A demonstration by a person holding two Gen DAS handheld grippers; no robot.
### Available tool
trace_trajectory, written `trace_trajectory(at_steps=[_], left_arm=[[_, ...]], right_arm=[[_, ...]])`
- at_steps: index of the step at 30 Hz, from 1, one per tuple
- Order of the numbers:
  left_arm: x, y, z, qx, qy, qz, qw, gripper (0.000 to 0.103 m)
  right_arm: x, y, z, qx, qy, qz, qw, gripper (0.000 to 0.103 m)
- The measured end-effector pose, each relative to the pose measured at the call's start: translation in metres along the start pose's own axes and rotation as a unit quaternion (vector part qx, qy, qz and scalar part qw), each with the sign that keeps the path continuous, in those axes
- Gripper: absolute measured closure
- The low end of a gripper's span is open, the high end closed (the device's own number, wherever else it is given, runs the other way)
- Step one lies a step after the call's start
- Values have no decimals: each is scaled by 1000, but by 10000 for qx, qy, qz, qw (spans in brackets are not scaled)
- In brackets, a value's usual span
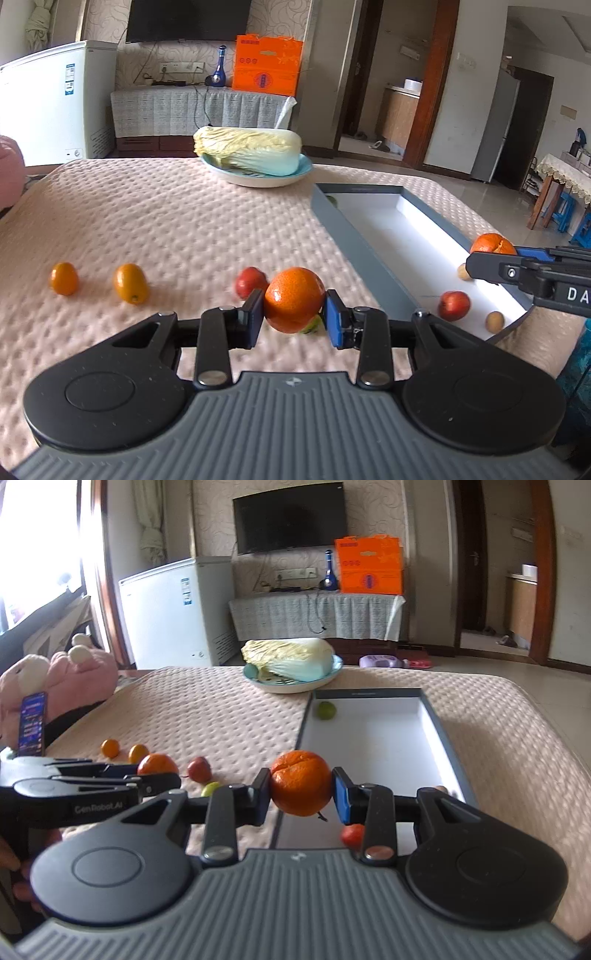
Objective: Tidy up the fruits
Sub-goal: 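Carry the orange into the gray box and open the left tool while the right tool carries its orange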
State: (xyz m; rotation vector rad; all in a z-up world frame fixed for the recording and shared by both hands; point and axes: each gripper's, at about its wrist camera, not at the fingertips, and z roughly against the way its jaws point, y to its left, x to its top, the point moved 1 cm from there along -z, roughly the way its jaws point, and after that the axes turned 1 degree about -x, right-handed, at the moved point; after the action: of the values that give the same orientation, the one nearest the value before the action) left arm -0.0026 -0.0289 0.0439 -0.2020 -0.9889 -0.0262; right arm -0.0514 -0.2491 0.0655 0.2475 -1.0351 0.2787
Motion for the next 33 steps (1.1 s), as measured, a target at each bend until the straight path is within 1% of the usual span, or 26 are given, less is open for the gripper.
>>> trace_trajectory(at_steps=[4,11,20,27,33], left_arm=[[-2,-12,-3,-61,4,-108,9999,63],[-1,-22,-6,-176,13,-90,9998,63],[11,-46,-14,-411,-83,-356,9985,63],[18,-61,-27,-582,-102,-508,9970,62],[28,-64,-47,-565,-108,-474,9972,63]], right_arm=[[-2,-4,2,-44,17,-11,10000,65],[-5,-11,7,-89,28,-19,10000,65],[-6,-17,11,-141,28,-76,9999,65],[-8,-21,11,-209,67,-89,9997,65],[-8,-25,11,-286,100,-166,9994,65]])
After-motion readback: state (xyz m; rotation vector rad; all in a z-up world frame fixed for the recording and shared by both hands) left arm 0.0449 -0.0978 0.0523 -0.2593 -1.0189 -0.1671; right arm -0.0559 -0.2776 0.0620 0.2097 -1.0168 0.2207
